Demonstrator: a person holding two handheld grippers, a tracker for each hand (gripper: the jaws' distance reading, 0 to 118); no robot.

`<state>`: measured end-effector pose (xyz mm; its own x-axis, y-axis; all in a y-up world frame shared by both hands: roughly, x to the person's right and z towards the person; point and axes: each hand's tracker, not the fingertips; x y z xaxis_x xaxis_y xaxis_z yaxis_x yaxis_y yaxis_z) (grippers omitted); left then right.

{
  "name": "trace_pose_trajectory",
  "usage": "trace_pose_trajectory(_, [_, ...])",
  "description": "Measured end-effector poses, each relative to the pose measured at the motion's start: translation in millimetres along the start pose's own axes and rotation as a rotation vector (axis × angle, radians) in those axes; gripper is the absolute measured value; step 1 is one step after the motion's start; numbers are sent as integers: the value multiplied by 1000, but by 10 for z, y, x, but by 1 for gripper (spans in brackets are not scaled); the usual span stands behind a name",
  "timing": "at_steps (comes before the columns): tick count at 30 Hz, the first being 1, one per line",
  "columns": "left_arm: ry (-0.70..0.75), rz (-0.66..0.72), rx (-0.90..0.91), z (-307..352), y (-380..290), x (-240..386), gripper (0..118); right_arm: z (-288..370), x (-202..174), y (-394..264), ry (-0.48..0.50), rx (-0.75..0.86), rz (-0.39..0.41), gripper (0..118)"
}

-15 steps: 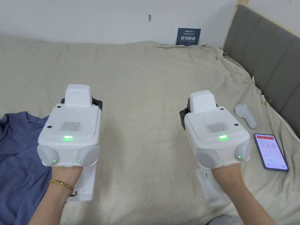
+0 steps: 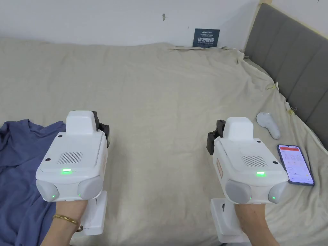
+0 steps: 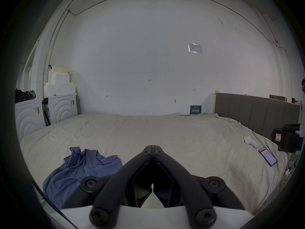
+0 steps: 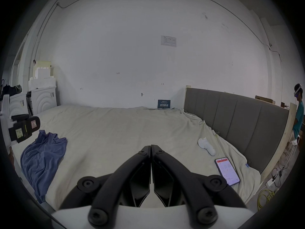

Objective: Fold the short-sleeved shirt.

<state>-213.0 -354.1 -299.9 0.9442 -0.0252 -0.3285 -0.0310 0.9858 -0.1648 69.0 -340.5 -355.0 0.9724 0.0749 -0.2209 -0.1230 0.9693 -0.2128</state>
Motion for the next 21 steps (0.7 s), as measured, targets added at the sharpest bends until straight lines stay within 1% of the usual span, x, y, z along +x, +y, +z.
trace_pose_trajectory(5, [-8, -41, -3, 31, -27, 43, 0, 3, -3, 45, -3, 14, 7, 0])
trace_pose_trajectory(11, [-12, -31, -9, 44, -37, 30, 0, 20, 34, 70, -6, 23, -16, 0])
trace_pose_trajectory(21, [-11, -41, 2, 69, 1, 30, 0, 47, 39, 111, -4, 34, -3, 0])
